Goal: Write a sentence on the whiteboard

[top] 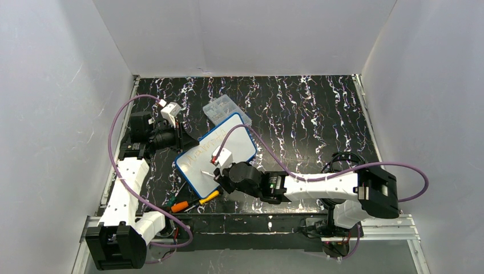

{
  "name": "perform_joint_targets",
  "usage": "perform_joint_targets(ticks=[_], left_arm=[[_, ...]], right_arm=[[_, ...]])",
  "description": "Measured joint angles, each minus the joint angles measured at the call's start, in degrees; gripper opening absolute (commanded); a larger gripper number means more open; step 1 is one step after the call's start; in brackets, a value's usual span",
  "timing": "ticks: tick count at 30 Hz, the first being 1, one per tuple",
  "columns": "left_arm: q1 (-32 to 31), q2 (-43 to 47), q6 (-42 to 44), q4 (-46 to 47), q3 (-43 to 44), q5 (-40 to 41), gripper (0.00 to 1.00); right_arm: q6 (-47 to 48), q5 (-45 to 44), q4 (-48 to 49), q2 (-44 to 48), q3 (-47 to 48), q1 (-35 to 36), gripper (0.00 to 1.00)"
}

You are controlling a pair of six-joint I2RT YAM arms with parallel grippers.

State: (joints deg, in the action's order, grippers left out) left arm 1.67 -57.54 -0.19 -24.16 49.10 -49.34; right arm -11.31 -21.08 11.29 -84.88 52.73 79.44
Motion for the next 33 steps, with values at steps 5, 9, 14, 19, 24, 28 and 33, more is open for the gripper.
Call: perform_joint_targets(ticks=[5, 9, 14, 19, 24, 28, 33], left_arm=[[-0.1, 0.0, 0.9, 0.1, 0.0, 0.1, 0.07], [-0.3, 0.0, 1.3, 0.2, 0.0, 0.0, 0.03], [-0.3, 0.0, 1.7, 0.2, 0.0, 0.0, 0.0], [-0.4, 0.0, 2.0, 0.3, -0.4, -0.3, 0.0], [-0.4, 0.1, 2.4, 0.4, -0.5, -0.6, 0.0], [-0.4, 0.1, 2.7, 0.4, -0.5, -0.7, 0.0], [-0.4, 0.1, 2.8, 0.6, -0.6, -0.8, 0.0]], right_arm=[[-1.0, 0.0, -1.6, -0.3, 0.0, 0.7, 0.01], [-1.9, -0.2, -2.6, -0.4, 0.0, 1.2, 0.01], [-2.1, -0.8, -2.5, -0.3, 0.0, 1.6, 0.01], [-2.0, -2.1, -0.5, 1.4, -0.1, 1.7, 0.01], [-1.0, -4.9, 2.1, 2.3, -0.1, 1.7, 0.01], [-0.4, -6.3, 2.2, 2.2, -0.1, 1.7, 0.01], [-0.5, -6.6, 2.2, 1.6, -0.1, 1.7, 0.01]])
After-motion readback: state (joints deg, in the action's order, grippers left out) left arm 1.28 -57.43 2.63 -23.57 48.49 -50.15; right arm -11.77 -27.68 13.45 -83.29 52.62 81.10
